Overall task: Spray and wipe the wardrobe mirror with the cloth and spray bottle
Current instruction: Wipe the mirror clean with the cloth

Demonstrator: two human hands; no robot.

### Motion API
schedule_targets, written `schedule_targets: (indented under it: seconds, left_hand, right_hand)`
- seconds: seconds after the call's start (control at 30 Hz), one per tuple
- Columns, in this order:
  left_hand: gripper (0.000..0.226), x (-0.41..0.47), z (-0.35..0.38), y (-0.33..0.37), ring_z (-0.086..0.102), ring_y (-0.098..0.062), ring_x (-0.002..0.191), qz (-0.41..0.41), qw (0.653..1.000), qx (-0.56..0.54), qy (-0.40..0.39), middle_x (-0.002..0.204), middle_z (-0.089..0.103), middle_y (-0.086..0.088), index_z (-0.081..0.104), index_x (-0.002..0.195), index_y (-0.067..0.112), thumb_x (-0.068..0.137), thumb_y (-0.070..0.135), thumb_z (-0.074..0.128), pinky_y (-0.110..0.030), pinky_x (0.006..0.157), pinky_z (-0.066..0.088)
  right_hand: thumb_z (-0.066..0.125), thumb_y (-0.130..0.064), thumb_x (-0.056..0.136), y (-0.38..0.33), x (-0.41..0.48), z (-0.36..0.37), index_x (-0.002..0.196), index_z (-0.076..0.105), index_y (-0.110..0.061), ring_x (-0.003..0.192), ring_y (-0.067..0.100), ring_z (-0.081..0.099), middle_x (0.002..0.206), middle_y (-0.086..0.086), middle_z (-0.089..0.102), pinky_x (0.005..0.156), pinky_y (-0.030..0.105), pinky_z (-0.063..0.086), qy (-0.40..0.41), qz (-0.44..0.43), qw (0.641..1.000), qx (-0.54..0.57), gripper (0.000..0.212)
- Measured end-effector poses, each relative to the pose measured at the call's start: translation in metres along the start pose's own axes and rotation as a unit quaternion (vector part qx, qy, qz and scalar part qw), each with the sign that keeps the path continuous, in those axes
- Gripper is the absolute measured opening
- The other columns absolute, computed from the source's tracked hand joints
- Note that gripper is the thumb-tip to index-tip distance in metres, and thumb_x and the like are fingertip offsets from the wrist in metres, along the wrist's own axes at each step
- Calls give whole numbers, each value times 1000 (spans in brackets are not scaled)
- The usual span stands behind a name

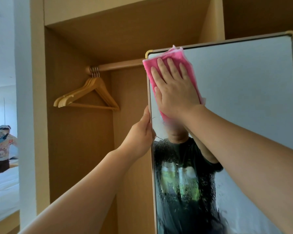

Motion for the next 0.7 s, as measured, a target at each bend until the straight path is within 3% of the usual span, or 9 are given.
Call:
schedule_targets:
  seconds: [0.07,0.17,0.3,0.43,0.57,0.7]
  left_hand:
    - [54,0,0,0,45,31,92,-2,1000,-6,-1,120,52,24,16,152,29,101,16,30,9,71,30]
    - [56,-1,0,0,52,23,86,6,1000,-7,1,108,54,33,19,151,33,99,14,30,5,69,35]
    - [59,0,1,-2,53,22,77,3,1000,0,2,102,60,25,18,149,39,98,13,31,4,69,38]
    - [62,-2,1,0,55,19,89,12,1000,-2,0,117,57,23,17,149,40,97,12,33,0,76,42]
    - [62,-3,1,0,59,14,86,12,1000,8,2,106,57,30,20,149,39,96,11,33,-3,72,44]
    - [50,-3,1,-5,65,-8,91,-9,1000,-19,-6,107,65,11,33,143,37,98,15,34,-30,81,55]
  right_hand:
    - [17,-38,99,-3,-5,2,152,26,-14,146,37,21,158,14,25,119,52,12,0,-1,1000,3,59]
    - [21,-38,100,-7,-16,6,152,27,-13,146,37,20,158,14,26,119,52,13,5,-3,1000,9,58]
    - [20,-37,100,-16,-35,10,152,26,-12,146,37,20,158,15,26,119,53,12,12,-5,1000,22,58]
    - [20,-37,101,-27,-57,14,152,23,-11,147,38,17,158,16,24,119,53,11,18,-9,999,30,57]
    - [23,-37,100,-37,-79,18,153,21,-11,148,37,13,159,16,21,120,53,7,24,-2,999,39,59]
    - [18,-39,100,-43,-97,22,155,15,-12,149,35,5,161,15,14,120,52,2,10,-4,999,31,61]
Point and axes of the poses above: each hand's wrist, its own x-axis towards the middle knuckle, its own z-axis out of the palm, y = z × x, the point moved 5 cm from there along x, towards the middle knuckle
